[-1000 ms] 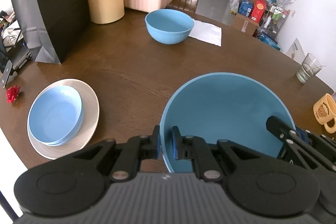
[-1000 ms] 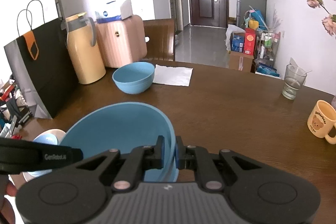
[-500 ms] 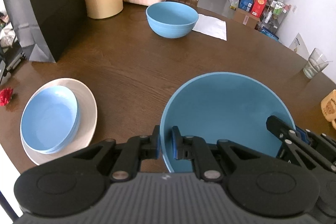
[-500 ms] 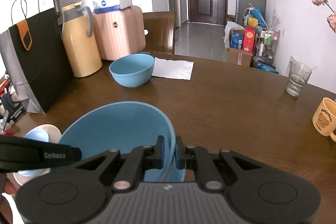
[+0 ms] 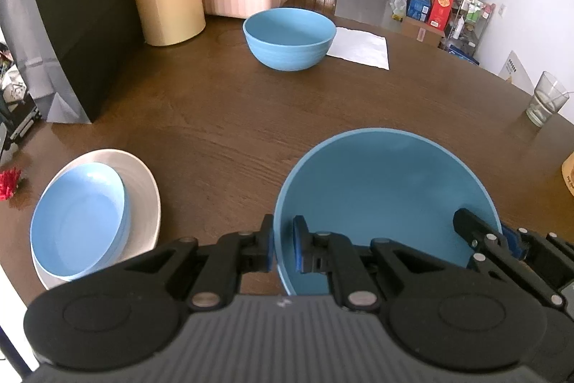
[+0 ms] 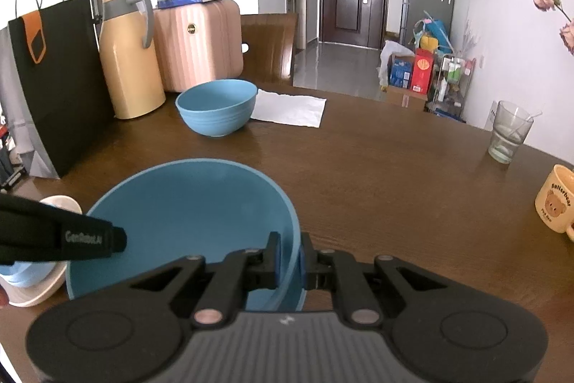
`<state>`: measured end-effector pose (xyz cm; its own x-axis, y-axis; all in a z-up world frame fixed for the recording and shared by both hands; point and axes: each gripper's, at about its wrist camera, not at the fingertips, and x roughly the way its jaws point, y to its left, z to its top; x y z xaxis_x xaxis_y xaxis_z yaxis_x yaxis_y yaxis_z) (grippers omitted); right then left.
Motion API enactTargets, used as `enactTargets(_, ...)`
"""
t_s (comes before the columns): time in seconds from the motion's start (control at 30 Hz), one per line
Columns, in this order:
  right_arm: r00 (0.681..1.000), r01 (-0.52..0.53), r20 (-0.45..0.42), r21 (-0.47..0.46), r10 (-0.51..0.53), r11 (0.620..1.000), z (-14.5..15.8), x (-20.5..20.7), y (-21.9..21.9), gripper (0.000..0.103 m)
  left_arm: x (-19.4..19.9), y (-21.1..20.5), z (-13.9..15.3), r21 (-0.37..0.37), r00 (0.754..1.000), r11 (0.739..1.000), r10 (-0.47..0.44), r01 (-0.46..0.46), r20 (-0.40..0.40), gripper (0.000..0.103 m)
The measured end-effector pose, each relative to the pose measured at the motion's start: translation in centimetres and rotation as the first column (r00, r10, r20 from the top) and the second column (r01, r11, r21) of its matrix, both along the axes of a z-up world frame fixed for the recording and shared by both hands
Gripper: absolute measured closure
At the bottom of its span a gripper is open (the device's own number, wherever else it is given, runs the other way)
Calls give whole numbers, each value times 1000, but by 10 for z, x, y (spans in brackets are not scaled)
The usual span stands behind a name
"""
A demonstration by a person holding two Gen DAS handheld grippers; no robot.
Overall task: Organize plates and bowls
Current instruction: 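Lift and carry the bowl with both grippers over the placed bowl, then lower the bowl into the placed bowl and open both grippers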
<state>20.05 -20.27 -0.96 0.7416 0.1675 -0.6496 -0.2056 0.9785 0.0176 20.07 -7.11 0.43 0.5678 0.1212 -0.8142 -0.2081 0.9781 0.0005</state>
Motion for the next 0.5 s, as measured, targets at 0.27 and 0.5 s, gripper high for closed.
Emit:
enactTargets(0.27, 1000, -11, 14, -16, 11, 1000, -6, 1, 3, 93, 2, 0, -6, 10, 1000, 1000, -6, 6, -7, 92)
enactTargets(0.5, 1000, -10, 6, -17, 10, 1000, -14, 6, 1, 93, 6, -2, -15, 15, 1000, 1000, -9, 9, -19, 92)
